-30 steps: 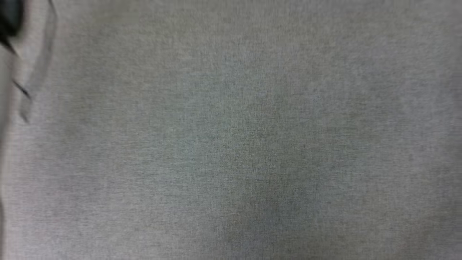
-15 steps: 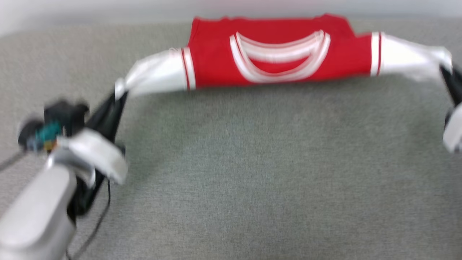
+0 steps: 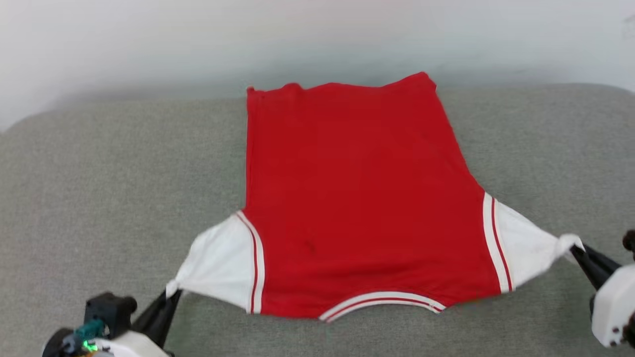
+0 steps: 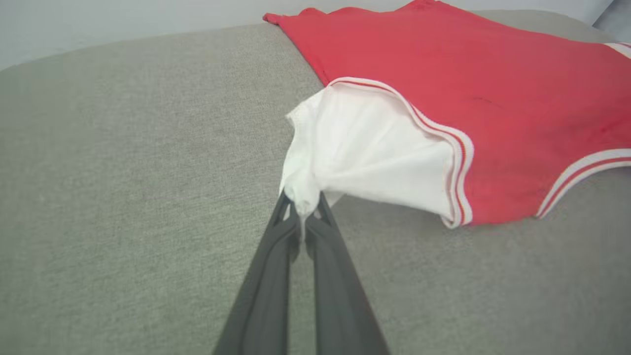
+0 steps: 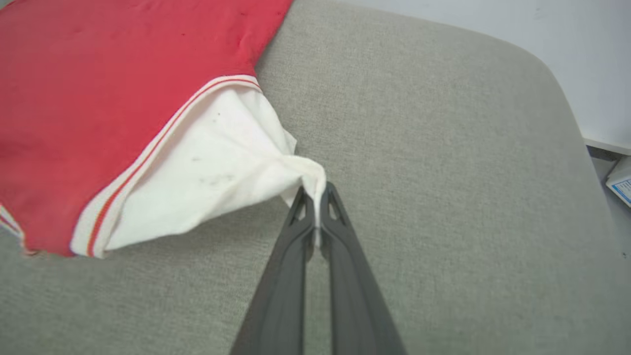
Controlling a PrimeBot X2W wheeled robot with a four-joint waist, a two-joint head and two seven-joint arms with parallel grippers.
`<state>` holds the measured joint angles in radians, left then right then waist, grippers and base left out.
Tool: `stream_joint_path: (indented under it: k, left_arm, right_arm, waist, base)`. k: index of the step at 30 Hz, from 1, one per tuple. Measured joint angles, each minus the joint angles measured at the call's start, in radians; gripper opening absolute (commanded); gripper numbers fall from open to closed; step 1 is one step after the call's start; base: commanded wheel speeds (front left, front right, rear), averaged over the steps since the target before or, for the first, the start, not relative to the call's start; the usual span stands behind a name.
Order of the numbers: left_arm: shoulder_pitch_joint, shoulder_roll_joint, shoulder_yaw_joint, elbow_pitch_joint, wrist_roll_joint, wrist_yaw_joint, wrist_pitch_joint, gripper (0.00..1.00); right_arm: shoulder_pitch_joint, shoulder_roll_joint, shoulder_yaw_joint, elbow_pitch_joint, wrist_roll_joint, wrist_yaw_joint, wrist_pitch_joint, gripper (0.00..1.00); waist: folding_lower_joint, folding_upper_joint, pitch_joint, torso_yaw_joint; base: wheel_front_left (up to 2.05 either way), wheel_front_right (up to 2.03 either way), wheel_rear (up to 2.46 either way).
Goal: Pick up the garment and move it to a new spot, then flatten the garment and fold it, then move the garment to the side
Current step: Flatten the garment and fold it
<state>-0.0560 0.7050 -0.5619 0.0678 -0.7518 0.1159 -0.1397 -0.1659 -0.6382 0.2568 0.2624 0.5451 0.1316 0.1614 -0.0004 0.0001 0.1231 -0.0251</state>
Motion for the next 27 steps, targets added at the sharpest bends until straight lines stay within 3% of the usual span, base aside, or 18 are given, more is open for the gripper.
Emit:
stream_joint_path:
  k: [5, 10, 15, 16, 17, 22, 27]
  left_arm:
    - [0.093, 0.014, 0.002, -0.028, -0.03, 0.025, -0.006, 0.0]
    - [0.151, 0.02, 0.002, -0.07, -0.063, 0.02, -0.012, 0.0]
    - [0.176, 0.027, -0.023, -0.087, -0.067, 0.016, 0.014, 0.0]
    - [0.175, 0.029, -0.027, -0.089, -0.06, 0.015, 0.016, 0.0]
    - [0.172, 0.029, -0.03, -0.092, -0.057, 0.014, 0.018, 0.0]
    - [0.141, 0.021, -0.031, -0.134, -0.074, -0.01, 0.033, 0.0]
    - [0.125, 0.015, -0.031, -0.23, -0.093, -0.017, 0.059, 0.0]
  right_arm:
    - [0.156, -0.04, -0.021, -0.082, 0.058, 0.0, 0.077, 0.0]
    - [0.317, -0.055, -0.046, -0.163, 0.135, 0.0, 0.16, 0.0]
    - [0.362, -0.055, -0.099, -0.198, 0.14, 0.0, 0.204, 0.0]
    - [0.362, -0.053, -0.109, -0.201, 0.13, 0.0, 0.209, 0.25]
    - [0.361, -0.051, -0.114, -0.205, 0.129, 0.0, 0.222, 1.0]
    - [0.346, -0.06, -0.146, -0.267, 0.142, -0.001, 0.288, 1.0]
    - [0.246, -0.08, -0.216, -0.357, 0.18, -0.001, 0.428, 1.0]
  waist:
    - [0.0, 0.0, -0.028, -0.002]
    - [0.0, 0.0, -0.034, 0.009]
    - [0.0001, 0.0, -0.031, 0.013]
    - [0.0002, 0.0, -0.03, 0.014]
    - [0.0002, 0.0, -0.028, 0.017]
    - [0.0003, 0.0, -0.01, 0.04]
    - [0.0003, 0.0, 0.034, 0.069]
  base:
    - [0.0, 0.0, 0.0]
    - [0.0, 0.0, 0.0]
    - [0.0, 0.0, 0.0]
    - [0.0, 0.0, 0.0]
    - [0.0, 0.0, 0.0]
    - [0.0, 0.0, 0.0]
    - [0.0, 0.0, 0.0]
